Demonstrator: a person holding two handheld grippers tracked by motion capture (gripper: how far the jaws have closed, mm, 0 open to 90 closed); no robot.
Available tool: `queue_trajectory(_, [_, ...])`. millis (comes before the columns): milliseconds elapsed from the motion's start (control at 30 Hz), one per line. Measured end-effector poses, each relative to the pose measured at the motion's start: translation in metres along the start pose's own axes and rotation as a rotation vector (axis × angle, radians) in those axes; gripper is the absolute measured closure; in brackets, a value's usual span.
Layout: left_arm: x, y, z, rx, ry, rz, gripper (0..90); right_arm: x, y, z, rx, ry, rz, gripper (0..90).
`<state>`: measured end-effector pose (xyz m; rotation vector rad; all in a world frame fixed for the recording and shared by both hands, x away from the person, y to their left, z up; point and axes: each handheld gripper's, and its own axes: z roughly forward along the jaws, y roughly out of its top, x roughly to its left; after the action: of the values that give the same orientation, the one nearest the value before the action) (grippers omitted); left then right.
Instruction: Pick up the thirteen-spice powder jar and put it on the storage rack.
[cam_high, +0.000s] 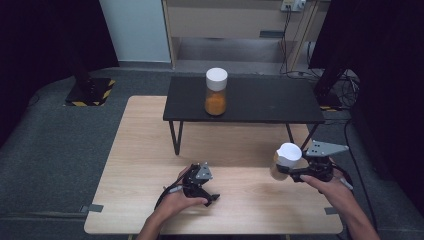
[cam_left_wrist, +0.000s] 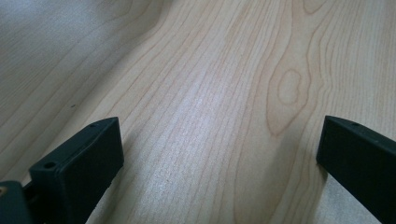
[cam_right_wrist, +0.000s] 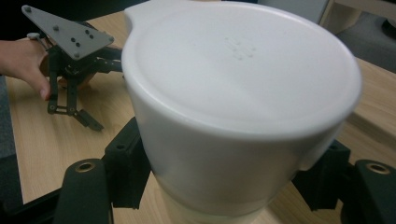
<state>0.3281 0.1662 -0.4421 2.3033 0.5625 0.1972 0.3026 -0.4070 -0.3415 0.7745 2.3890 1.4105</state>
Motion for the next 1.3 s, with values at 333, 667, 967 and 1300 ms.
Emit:
queue_trajectory(333, [0.0, 0.0, 0.0, 0.0, 0.0, 0.0, 0.0, -0.007, 0.018, -0.021, -0.006, -0.006, 0.007, 31.6])
queue_trajectory(667, [0.0, 0.0, 0.0, 0.0, 0.001, -0.001, 0.0, -0.011, 0.052, -0.045, -0.026, -0.013, -0.014, 31.6])
queue_trajectory(967, [0.0, 0.0, 0.0, 0.0, 0.001, -0.001, 0.0, -0.015, 0.089, -0.059, -0.029, -0.013, -0.038, 31.6])
queue_trajectory(1300, [0.0, 0.0, 0.0, -0.001, 0.001, -0.004, 0.0, -0.024, 0.125, -0.061, -0.027, -0.015, -0.055, 31.6])
